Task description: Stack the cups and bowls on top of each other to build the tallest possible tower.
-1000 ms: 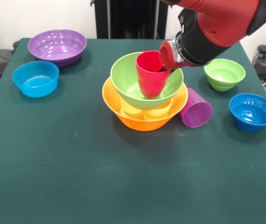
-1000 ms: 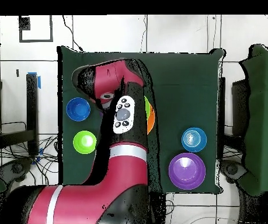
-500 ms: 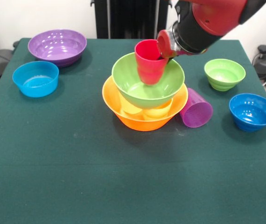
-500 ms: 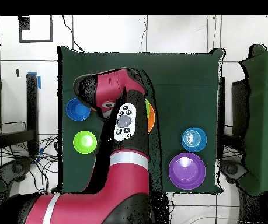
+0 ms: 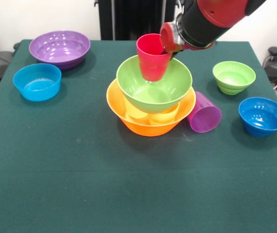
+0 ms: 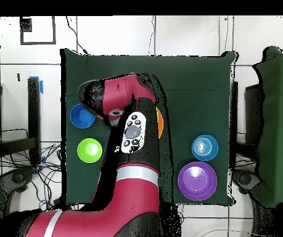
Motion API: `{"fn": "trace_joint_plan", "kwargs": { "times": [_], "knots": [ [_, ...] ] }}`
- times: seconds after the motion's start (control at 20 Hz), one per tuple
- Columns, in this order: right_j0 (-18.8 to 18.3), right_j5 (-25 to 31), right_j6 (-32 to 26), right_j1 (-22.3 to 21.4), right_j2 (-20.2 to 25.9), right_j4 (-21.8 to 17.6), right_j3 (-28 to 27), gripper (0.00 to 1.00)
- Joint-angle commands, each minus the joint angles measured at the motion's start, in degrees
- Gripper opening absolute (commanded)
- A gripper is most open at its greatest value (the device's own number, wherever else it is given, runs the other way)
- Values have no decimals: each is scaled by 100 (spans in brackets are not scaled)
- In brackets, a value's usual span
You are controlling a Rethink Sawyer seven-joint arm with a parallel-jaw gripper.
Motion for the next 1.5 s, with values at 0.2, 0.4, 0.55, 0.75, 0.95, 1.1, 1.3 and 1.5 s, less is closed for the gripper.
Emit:
{"fn": "trace_joint_plan", "kwargs": {
  "times": [0.2, 0.4, 0.55, 0.75, 0.95, 1.1, 1.3, 1.5],
  "knots": [
    [-32, -560, 670, 133, 336, 6, 272, 0],
    [-48, -630, 681, 161, 345, 2, 246, 0],
    [-47, -650, 694, 193, 351, 3, 221, 0],
    [-45, -694, 712, 219, 353, -3, 195, 0],
    [-46, -698, 735, 290, 355, -1, 94, 0],
    [-45, -704, 733, 327, 352, -3, 33, 0],
    [-70, -662, 675, 311, 356, 21, -24, 0],
    [-91, -705, 666, 325, 369, 43, -8, 0]
  ]
}}
